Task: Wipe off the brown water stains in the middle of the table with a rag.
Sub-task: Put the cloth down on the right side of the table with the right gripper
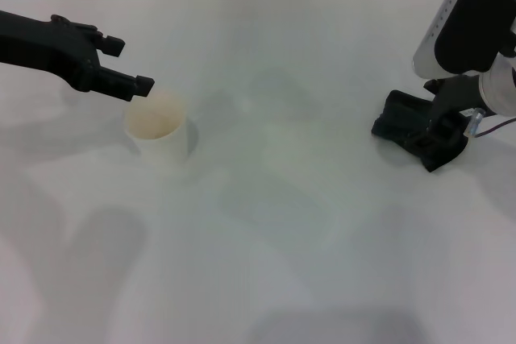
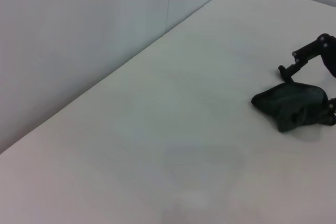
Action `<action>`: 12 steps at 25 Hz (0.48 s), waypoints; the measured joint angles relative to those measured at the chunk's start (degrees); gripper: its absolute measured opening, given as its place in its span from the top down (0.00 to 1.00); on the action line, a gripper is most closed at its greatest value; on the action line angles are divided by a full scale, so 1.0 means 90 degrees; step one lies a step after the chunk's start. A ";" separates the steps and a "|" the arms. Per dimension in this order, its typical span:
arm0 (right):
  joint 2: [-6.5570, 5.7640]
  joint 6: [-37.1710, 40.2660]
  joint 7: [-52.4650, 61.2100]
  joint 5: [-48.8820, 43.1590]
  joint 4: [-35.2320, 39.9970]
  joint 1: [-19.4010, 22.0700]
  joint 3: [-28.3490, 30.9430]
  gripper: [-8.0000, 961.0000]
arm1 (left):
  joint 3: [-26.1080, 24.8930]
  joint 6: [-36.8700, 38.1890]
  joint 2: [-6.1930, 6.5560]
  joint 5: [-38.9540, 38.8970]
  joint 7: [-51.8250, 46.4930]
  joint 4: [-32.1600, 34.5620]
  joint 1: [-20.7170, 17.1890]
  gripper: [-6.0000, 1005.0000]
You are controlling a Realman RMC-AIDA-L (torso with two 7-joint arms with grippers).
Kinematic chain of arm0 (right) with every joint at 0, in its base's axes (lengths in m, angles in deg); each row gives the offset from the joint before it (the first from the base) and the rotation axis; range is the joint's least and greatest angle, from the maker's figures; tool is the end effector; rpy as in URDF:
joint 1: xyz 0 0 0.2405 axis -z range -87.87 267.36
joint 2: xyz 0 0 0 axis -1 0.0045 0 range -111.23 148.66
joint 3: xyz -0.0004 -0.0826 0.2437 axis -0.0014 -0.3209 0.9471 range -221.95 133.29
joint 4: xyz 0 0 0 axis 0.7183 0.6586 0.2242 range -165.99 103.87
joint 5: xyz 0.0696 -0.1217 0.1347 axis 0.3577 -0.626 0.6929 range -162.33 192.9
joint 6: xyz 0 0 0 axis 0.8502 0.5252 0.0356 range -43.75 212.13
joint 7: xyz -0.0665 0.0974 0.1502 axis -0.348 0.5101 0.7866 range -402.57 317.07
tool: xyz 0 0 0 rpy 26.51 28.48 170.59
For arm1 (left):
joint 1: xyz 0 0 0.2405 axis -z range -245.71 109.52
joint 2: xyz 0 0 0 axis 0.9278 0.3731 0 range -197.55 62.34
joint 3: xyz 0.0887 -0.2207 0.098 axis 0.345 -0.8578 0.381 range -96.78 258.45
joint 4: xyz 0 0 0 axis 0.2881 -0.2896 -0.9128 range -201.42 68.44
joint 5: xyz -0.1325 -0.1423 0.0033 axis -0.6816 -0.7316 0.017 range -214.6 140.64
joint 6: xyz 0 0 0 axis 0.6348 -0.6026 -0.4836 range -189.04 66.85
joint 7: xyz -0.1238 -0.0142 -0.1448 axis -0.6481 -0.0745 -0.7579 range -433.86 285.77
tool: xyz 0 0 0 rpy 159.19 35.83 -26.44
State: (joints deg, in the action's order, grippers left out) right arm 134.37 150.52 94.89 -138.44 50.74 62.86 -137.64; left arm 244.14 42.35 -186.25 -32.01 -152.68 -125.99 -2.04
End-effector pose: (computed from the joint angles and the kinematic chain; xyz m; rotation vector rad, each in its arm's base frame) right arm 0.2185 0.3811 -0.0372 -2.4671 0.3513 -0.4916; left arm -0.2047 0.3977 0.0299 -2.7522 -0.6027 -0.0803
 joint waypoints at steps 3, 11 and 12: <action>-0.0007 0.0097 -0.0010 0.0197 -0.0011 -0.0011 0.0100 0.13 | 0.0000 0.0019 0.0000 0.0001 -0.0008 0.0000 0.0008 0.12; -0.0046 0.1098 -0.1036 0.2686 -0.0396 -0.0047 0.1729 0.10 | 0.0000 0.0935 0.0035 -0.0242 0.0080 -0.0053 -0.0016 0.12; -0.0053 0.1267 -0.1191 0.2937 -0.0442 -0.0017 0.1947 0.10 | 0.0000 0.1058 0.0056 -0.0248 0.0072 -0.0059 -0.0057 0.12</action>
State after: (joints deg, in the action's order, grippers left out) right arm 133.90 161.92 84.17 -112.00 46.76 62.70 -120.12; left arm 244.14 51.87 -185.75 -34.24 -152.03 -126.52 -2.55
